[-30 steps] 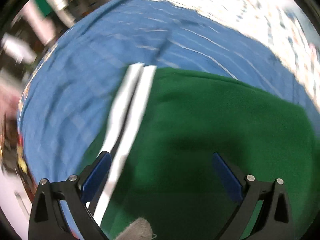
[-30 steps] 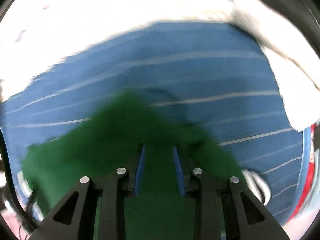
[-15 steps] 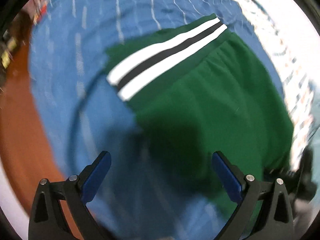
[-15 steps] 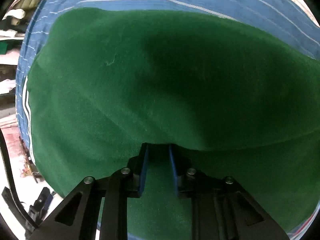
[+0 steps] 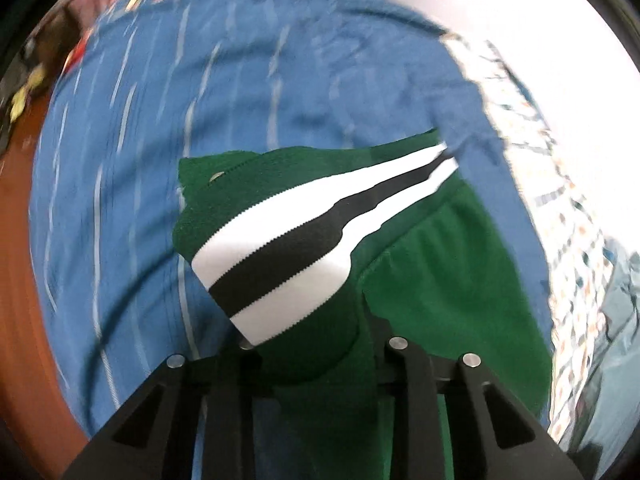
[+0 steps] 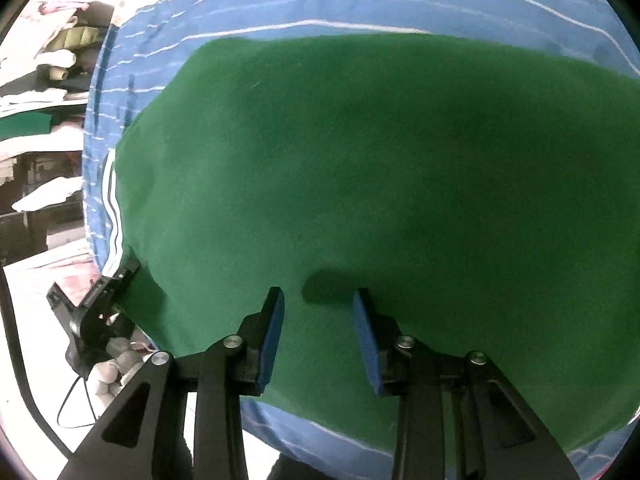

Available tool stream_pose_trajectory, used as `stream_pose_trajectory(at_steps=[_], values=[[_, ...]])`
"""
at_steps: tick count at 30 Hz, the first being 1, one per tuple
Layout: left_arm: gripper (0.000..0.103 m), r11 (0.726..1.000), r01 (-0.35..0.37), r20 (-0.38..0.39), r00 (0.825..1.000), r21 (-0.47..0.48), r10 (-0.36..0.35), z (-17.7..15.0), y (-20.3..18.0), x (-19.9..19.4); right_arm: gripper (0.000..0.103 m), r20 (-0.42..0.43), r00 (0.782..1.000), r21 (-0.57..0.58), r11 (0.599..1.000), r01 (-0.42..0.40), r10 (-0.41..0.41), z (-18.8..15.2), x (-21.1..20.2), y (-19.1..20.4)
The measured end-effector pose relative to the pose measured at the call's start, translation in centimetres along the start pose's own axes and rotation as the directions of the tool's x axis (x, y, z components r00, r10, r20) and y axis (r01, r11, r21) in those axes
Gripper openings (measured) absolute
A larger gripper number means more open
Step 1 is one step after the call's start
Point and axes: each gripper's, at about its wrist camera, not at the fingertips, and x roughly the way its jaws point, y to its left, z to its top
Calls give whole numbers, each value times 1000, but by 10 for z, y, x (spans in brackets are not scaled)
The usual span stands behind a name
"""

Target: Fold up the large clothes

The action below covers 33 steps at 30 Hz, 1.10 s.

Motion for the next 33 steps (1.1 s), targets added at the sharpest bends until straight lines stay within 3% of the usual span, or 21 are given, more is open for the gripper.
stream_pose_trajectory(at_steps=[2,5,8,10,11,13,16,20,25,28,29,33], values=[[23,998,-1,14,1000,58,0,1,-4,-6,38,-31,999,-15,1000,23,-23,5,-3,-12],[22,988,-30,33,999,150,26,1,-12,-9,38,-73,987,-27,989,143,-144,15,30,-10],[22,974,-41,69,997,221,26,5,-31,-18,39,-93,988,19,992,129,-126,20,25,-11],[21,952,-52,127,992,303,13,4,-54,-35,39,-65,997,41,998,51,-48,14,10,-18],[21,935,-57,159,987,349,1,3,-67,-45,45,-47,999,42,999,21,-19,8,0,-23],[20,905,-57,203,979,421,-33,1,-90,-62,58,13,1000,55,998,13,-13,-11,-26,-41],[20,841,-46,257,960,539,-112,-8,-132,-91,60,95,995,114,993,12,-23,-43,-63,-76],[18,692,-25,262,935,721,-239,-47,-193,-122,60,150,987,281,960,7,-51,-88,-102,-138],[16,454,87,106,918,887,-383,-140,-252,-148,60,196,977,435,900,-13,-80,-126,-127,-197],[15,325,173,-24,909,930,-416,-197,-268,-151,60,237,966,501,865,-31,-102,-145,-143,-230],[15,266,209,-84,906,941,-415,-224,-271,-151,60,246,964,519,854,-40,-104,-149,-146,-239],[15,101,298,-243,898,949,-366,-304,-270,-144,60,262,958,589,806,-61,-120,-173,-150,-274]])
